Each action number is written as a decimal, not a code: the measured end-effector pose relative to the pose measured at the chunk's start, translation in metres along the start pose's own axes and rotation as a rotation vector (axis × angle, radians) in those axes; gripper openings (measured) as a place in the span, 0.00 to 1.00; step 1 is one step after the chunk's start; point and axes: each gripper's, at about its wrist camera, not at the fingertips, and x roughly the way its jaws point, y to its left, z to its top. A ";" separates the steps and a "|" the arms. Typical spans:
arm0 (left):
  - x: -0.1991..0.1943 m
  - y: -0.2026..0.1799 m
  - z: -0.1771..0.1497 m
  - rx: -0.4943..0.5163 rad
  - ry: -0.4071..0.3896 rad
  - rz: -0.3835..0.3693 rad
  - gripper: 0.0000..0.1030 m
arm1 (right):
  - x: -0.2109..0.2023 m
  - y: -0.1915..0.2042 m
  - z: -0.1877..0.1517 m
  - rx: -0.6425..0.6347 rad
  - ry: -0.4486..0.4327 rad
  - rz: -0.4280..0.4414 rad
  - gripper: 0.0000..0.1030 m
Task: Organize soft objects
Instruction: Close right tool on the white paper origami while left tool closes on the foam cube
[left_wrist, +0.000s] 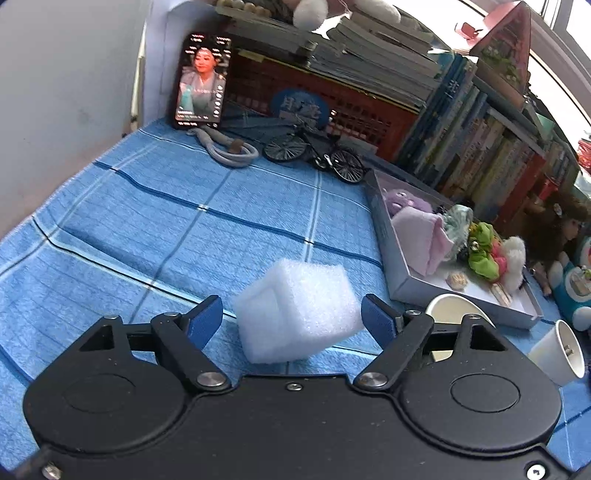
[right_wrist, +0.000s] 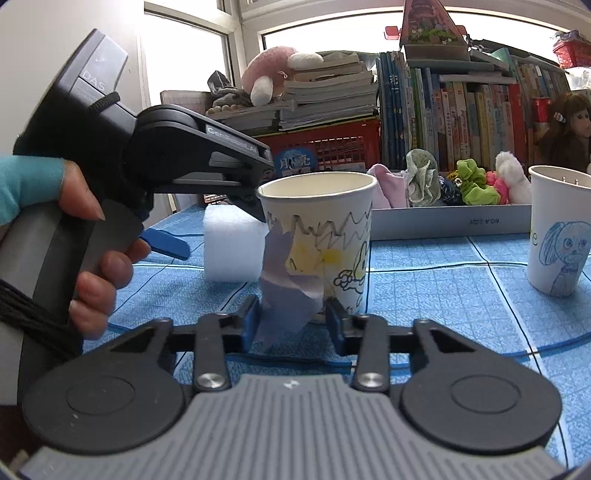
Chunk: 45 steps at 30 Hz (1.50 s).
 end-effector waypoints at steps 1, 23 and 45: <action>0.000 0.000 0.000 -0.005 0.001 -0.006 0.75 | -0.001 -0.001 0.000 0.000 -0.002 0.003 0.40; -0.038 -0.001 -0.013 0.054 -0.074 -0.026 0.43 | -0.022 -0.039 0.004 0.067 -0.026 -0.063 0.39; -0.020 0.012 -0.014 0.031 -0.077 0.098 0.68 | -0.032 -0.058 0.002 0.101 -0.028 -0.131 0.39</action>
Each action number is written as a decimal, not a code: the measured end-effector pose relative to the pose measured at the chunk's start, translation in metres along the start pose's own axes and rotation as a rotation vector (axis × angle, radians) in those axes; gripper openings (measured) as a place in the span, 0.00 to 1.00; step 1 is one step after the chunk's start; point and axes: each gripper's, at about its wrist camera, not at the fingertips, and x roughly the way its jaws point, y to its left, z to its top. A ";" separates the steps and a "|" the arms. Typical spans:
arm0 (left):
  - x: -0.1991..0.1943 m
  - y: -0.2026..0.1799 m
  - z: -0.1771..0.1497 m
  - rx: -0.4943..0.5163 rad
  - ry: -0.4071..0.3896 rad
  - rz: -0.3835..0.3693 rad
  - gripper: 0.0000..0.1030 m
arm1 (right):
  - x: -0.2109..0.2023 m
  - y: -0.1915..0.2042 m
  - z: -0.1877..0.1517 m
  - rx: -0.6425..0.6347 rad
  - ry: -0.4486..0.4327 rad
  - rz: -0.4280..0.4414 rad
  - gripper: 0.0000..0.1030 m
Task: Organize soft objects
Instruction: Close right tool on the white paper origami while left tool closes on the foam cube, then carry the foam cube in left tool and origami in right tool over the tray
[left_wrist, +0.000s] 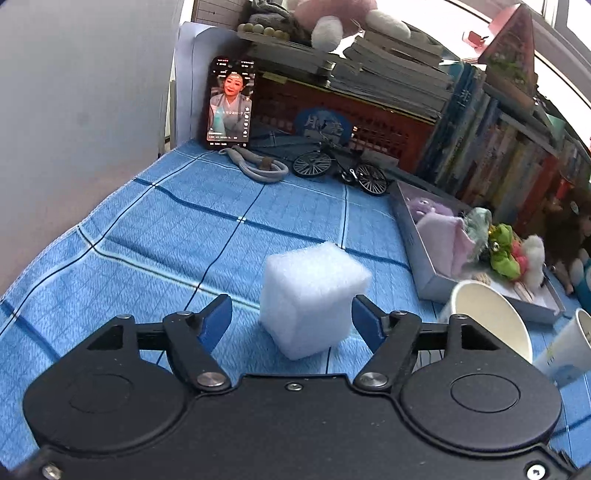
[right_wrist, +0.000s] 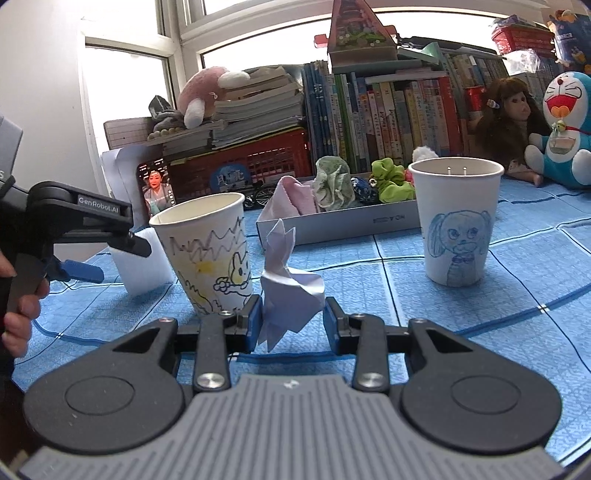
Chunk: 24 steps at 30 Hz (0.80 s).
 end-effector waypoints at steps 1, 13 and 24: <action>0.003 0.000 0.001 -0.004 0.001 -0.002 0.69 | 0.000 0.000 0.000 0.000 -0.002 -0.003 0.39; 0.041 0.006 0.015 -0.142 0.024 -0.080 0.58 | 0.001 -0.005 0.004 0.004 -0.003 -0.015 0.39; 0.001 -0.016 0.035 -0.064 -0.084 -0.047 0.54 | -0.009 -0.008 0.030 0.012 -0.073 0.038 0.39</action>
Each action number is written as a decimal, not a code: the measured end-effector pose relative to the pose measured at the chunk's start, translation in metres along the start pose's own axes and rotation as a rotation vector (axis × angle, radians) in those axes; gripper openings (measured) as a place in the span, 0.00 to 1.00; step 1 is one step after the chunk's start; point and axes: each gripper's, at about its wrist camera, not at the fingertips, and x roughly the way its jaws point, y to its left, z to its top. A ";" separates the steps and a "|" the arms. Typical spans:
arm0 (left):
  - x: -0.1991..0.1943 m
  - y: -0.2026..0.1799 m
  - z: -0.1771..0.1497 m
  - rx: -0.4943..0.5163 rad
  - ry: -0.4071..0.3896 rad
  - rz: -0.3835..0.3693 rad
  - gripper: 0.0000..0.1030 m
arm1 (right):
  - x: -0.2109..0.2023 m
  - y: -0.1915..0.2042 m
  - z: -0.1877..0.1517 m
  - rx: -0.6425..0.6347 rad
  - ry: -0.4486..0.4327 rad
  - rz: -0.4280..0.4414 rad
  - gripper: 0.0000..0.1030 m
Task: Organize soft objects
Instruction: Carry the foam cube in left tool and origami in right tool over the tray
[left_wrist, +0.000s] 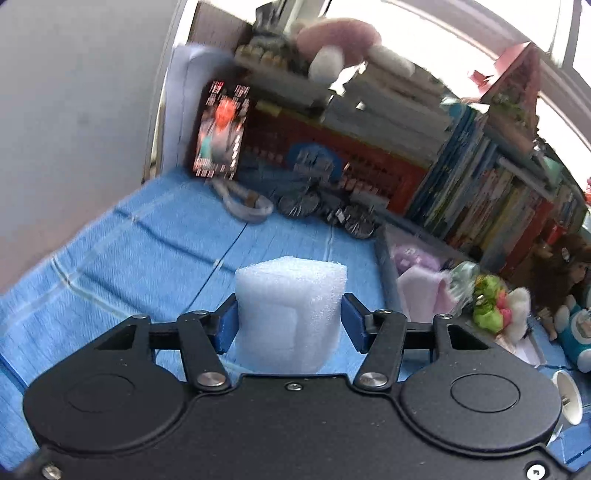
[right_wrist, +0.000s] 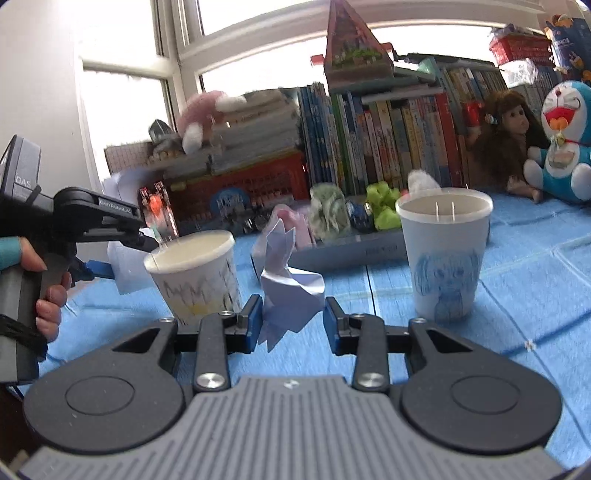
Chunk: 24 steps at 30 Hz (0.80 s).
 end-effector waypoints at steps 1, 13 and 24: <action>-0.006 -0.005 0.003 0.010 -0.011 -0.009 0.54 | -0.002 0.000 0.007 0.001 -0.014 0.014 0.39; -0.038 -0.104 0.028 0.157 -0.018 -0.185 0.54 | -0.008 -0.034 0.092 0.037 -0.106 0.064 0.39; -0.007 -0.203 0.026 0.271 0.048 -0.206 0.54 | -0.002 -0.099 0.143 0.016 -0.082 -0.029 0.39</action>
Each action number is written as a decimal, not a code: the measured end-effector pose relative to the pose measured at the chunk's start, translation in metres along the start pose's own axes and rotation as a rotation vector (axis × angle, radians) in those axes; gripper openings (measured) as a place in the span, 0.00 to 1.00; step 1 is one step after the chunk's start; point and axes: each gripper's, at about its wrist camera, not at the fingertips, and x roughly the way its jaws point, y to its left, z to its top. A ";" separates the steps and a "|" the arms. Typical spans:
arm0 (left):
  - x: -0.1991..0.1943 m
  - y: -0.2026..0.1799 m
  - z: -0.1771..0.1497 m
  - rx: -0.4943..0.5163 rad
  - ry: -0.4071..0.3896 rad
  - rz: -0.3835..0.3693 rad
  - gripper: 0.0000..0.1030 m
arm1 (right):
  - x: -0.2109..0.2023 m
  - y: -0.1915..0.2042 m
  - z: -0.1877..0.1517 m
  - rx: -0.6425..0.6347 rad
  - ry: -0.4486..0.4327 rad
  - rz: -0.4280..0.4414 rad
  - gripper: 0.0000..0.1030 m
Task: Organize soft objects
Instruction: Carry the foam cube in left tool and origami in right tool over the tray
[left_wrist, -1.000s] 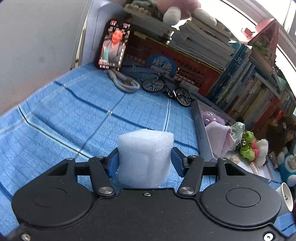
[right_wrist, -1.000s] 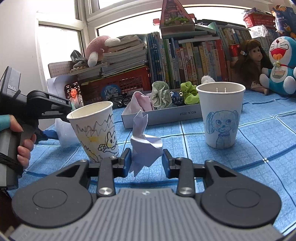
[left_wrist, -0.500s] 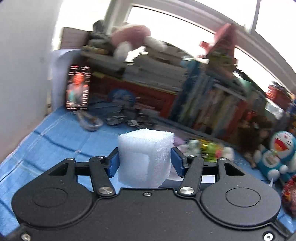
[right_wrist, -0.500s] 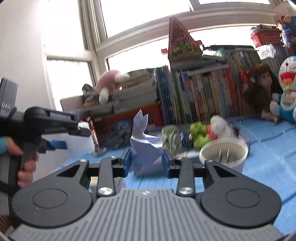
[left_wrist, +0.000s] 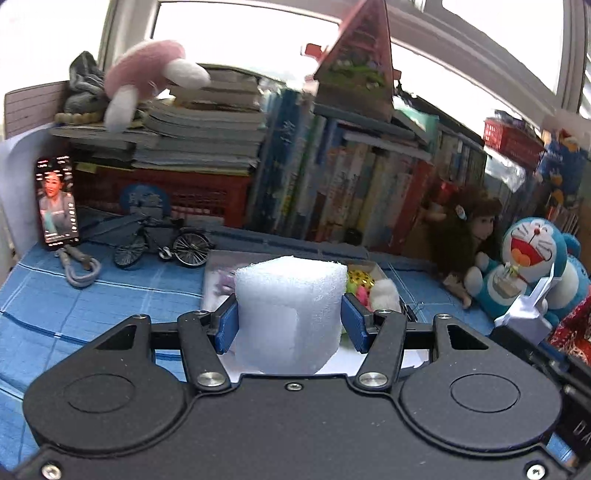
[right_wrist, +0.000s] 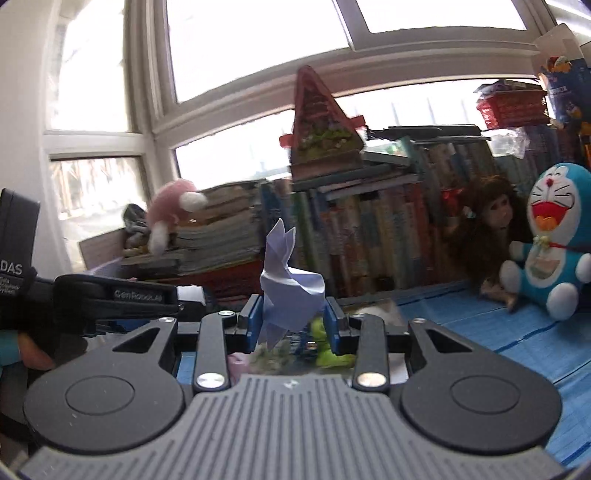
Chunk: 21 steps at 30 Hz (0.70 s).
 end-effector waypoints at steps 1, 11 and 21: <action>0.005 -0.003 0.000 0.007 0.010 0.002 0.54 | 0.002 -0.007 0.002 0.000 0.009 -0.008 0.39; 0.060 -0.022 0.000 0.041 0.152 0.045 0.54 | 0.051 -0.047 0.013 0.009 0.168 0.013 0.39; 0.109 -0.015 -0.005 -0.005 0.278 0.091 0.54 | 0.108 -0.072 0.011 0.082 0.335 0.088 0.39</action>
